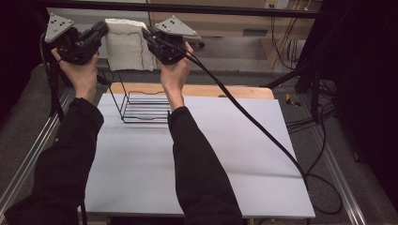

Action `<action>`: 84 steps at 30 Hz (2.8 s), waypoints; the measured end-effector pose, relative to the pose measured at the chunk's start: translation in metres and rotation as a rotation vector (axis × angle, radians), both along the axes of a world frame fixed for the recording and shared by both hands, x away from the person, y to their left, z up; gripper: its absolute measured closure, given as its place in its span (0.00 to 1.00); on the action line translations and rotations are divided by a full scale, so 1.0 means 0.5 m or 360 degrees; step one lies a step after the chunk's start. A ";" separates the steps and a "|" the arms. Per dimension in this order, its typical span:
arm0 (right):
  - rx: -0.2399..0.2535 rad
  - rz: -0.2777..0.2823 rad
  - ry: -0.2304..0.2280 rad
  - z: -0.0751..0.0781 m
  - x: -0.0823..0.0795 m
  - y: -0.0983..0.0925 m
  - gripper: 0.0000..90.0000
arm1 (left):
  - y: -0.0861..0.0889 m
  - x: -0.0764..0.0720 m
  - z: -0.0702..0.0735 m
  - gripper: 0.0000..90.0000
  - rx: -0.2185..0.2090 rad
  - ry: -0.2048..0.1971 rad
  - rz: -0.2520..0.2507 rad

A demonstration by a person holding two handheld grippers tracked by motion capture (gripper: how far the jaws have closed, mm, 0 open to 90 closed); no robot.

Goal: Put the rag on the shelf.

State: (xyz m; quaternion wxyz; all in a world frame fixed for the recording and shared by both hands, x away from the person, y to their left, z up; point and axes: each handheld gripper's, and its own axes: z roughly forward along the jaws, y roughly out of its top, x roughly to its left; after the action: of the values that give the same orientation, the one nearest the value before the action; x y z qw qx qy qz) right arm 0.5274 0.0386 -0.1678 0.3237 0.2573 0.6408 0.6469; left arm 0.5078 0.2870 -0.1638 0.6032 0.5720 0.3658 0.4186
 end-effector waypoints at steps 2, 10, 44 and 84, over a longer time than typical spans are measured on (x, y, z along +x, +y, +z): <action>-0.0004 -0.0001 0.0006 -0.002 0.005 0.002 0.90 | 0.001 0.007 0.000 0.95 0.0001 0.0010 0.0001; -0.0019 -0.0009 0.0028 -0.002 0.021 0.010 0.90 | 0.010 0.020 -0.007 0.95 0.0020 0.0038 -0.0003; -0.0077 -0.0051 0.0109 -0.050 0.043 -0.006 0.89 | -0.009 0.049 -0.053 0.95 0.0086 0.0161 -0.0044; -0.0207 0.0076 0.0188 -0.105 -0.014 0.007 0.88 | 0.035 -0.038 -0.130 0.95 0.0115 0.0195 -0.0127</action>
State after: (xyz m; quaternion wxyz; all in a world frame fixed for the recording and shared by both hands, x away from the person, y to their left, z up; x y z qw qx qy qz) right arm 0.5202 0.0420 -0.2201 0.2858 0.2580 0.7054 0.5952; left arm 0.4886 0.3047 -0.2286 0.5749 0.6320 0.3637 0.3713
